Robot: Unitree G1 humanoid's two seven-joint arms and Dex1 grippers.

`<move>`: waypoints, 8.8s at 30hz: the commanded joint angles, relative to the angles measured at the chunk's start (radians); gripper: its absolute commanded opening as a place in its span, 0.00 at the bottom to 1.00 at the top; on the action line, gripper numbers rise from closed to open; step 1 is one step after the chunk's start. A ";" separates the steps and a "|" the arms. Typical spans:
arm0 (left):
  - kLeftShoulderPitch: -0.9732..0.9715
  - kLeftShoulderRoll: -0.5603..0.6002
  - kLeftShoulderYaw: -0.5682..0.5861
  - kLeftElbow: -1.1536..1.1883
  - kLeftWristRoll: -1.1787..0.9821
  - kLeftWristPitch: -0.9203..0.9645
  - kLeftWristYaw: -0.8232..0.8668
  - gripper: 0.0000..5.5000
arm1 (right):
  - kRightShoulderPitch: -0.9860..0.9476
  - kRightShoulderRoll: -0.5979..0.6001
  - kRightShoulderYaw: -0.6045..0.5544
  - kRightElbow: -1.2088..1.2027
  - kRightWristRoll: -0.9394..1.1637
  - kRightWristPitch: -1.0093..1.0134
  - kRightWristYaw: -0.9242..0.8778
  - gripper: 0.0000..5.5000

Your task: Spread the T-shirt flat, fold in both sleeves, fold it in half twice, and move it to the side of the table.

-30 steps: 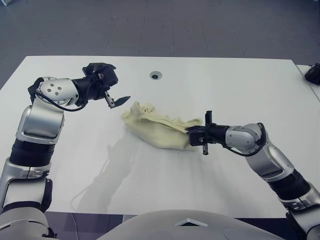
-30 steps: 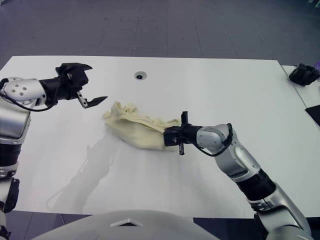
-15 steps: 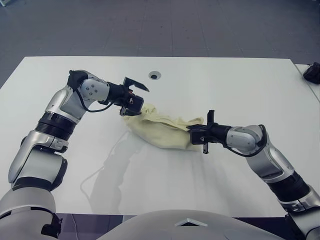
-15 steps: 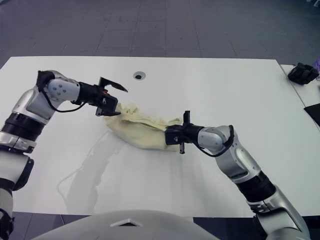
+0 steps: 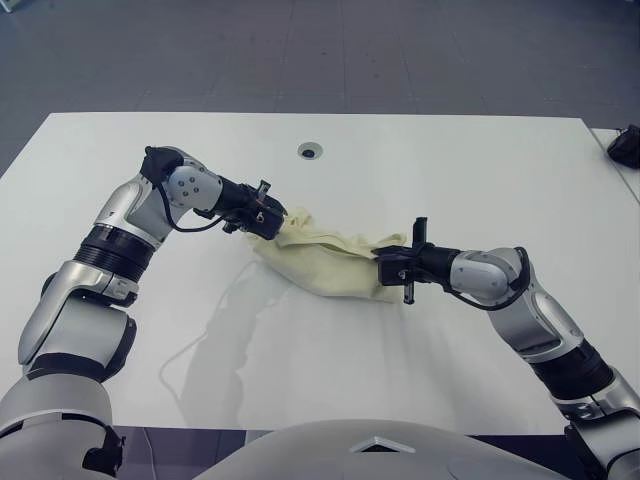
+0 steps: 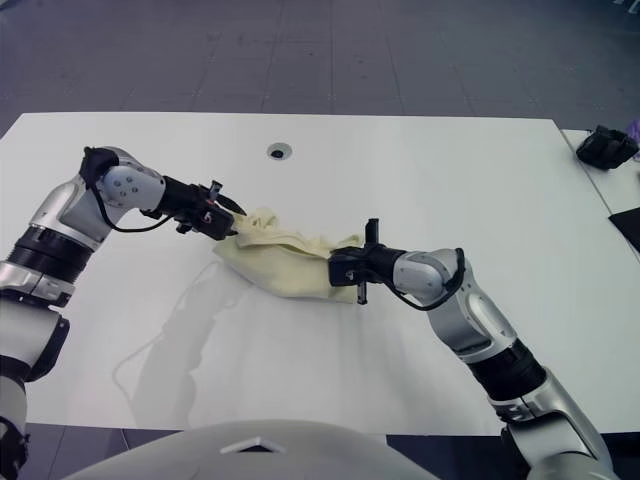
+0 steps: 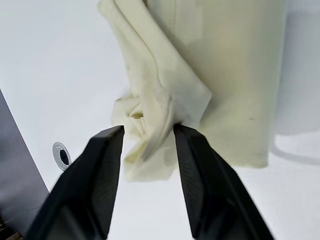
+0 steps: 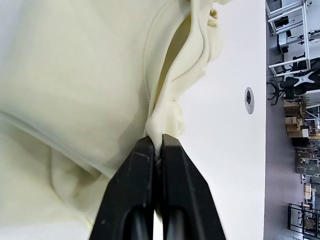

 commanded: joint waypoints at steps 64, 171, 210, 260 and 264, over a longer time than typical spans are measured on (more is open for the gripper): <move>0.071 0.309 0.334 -0.663 -0.624 0.657 -0.092 0.00 | -0.407 -0.477 -0.364 -0.006 1.021 0.358 0.414 0.00; 0.732 0.312 0.230 -0.632 -0.190 0.767 0.203 0.98 | 0.447 -0.441 -0.334 -0.105 0.448 0.386 -0.005 0.98; 0.712 0.176 0.658 -0.663 -0.672 1.367 0.221 0.98 | 0.345 -0.218 -0.576 -0.185 0.561 0.564 -0.104 0.98; 0.699 0.188 0.580 -0.360 -0.797 1.413 0.300 0.00 | 0.321 -0.131 -0.550 -0.239 0.564 0.662 -0.270 0.98; 0.648 0.216 0.569 -0.299 -0.765 1.385 0.283 0.00 | 0.302 -0.139 -0.549 -0.221 0.560 0.654 -0.266 0.98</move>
